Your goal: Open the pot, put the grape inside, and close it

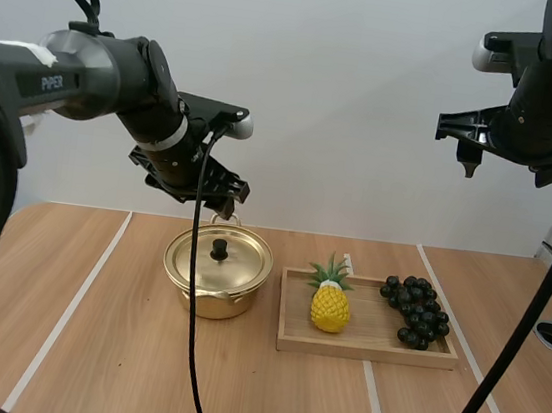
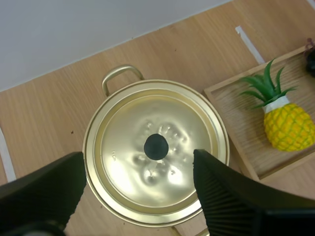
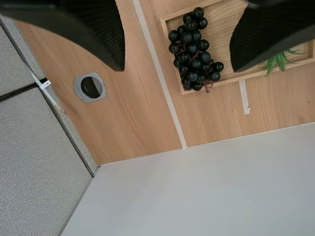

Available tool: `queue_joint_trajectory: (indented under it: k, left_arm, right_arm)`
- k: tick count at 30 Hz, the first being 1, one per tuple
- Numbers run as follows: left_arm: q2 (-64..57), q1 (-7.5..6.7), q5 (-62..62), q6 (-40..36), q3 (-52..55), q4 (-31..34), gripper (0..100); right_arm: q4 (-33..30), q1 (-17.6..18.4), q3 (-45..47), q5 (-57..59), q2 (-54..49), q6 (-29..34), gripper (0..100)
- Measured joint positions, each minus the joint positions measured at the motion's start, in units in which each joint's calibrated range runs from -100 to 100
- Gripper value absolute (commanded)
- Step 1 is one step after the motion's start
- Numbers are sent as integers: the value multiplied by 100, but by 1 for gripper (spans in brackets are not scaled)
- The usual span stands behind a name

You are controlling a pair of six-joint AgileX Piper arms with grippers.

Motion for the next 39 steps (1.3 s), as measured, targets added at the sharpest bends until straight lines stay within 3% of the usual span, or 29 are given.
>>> queue_joint_trajectory:
  k: [13, 39]
  left_arm:
    - [695, -202, -804, 172, 195, -19, 100]
    - [1515, -213, -1269, 332, 195, -25, 100]
  right_arm:
    - [201, 0, 0, 0, 0, -88, 100]
    - [258, 0, 0, 0, 0, -88, 100]
